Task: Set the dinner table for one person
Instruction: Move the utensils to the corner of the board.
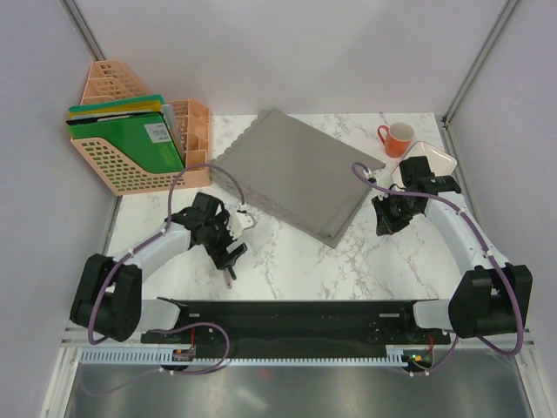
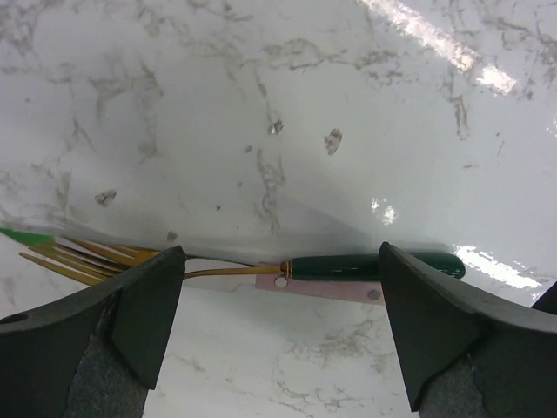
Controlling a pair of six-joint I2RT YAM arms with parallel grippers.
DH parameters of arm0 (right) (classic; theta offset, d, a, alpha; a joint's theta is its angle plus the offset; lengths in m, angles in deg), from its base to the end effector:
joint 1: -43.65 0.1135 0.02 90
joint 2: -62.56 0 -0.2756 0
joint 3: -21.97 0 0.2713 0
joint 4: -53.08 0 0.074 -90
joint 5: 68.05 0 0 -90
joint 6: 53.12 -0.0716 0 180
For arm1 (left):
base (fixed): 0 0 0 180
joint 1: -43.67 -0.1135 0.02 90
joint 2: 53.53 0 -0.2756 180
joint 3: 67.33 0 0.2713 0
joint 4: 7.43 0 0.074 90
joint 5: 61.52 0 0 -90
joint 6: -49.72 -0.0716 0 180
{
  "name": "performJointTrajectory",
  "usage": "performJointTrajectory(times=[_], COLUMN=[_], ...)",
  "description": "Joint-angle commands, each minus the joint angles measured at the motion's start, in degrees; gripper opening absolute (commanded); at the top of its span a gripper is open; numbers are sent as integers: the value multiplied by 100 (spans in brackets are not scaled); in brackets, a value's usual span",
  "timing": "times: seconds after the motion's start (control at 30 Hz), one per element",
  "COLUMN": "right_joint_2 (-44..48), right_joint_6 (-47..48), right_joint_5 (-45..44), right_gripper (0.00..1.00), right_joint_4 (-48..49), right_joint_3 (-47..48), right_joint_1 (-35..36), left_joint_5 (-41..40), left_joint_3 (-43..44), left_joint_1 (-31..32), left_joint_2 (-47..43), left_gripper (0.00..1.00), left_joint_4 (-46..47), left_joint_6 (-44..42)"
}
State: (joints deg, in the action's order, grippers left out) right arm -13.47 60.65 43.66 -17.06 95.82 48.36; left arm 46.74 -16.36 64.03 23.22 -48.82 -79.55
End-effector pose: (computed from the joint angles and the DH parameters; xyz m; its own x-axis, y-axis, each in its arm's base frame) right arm 0.2642 0.0483 0.2367 -0.7931 -0.4411 -0.4200 -0.5550 0.8074 0.2001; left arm 0.2324 -0.1102 0.1329 -0.3877 0.7850 -0.4832 0.8910 0.4535 0.0220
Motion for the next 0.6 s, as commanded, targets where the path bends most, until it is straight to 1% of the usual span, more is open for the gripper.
performJointTrajectory(times=[0.0,0.13,0.17,0.23,0.27,0.37,0.4,0.47,0.57], right_joint_2=[53,53,62,114,115,150,159,159,115], right_joint_6=[49,49,58,66,66,84,84,84,101], right_joint_5=[26,79,87,43,35,8,17,17,34], right_gripper=[0,0,0,0,0,0,0,0,0], right_joint_4=[85,85,94,94,76,67,76,67,76], right_joint_3=[18,27,27,1,0,0,9,9,9], right_joint_1=[-5,-5,-5,-5,-5,-14,-14,-5,-14], left_joint_5=[46,151,195,257,335,484,520,634,906], left_joint_3=[-84,-102,-102,-102,-84,-40,-32,12,100], left_joint_1=[-356,-936,-1181,-1428,-1664,-2017,-2027,-2255,-2256], left_joint_2=[-380,-591,-617,-635,-635,-565,-547,-556,-739], left_gripper=[100,100,100,100,100,100,100,100,100], left_joint_4=[-345,-591,-679,-741,-785,-847,-873,-908,-1040], left_joint_6=[-581,-942,-1099,-1232,-1363,-1487,-1540,-1566,-1523])
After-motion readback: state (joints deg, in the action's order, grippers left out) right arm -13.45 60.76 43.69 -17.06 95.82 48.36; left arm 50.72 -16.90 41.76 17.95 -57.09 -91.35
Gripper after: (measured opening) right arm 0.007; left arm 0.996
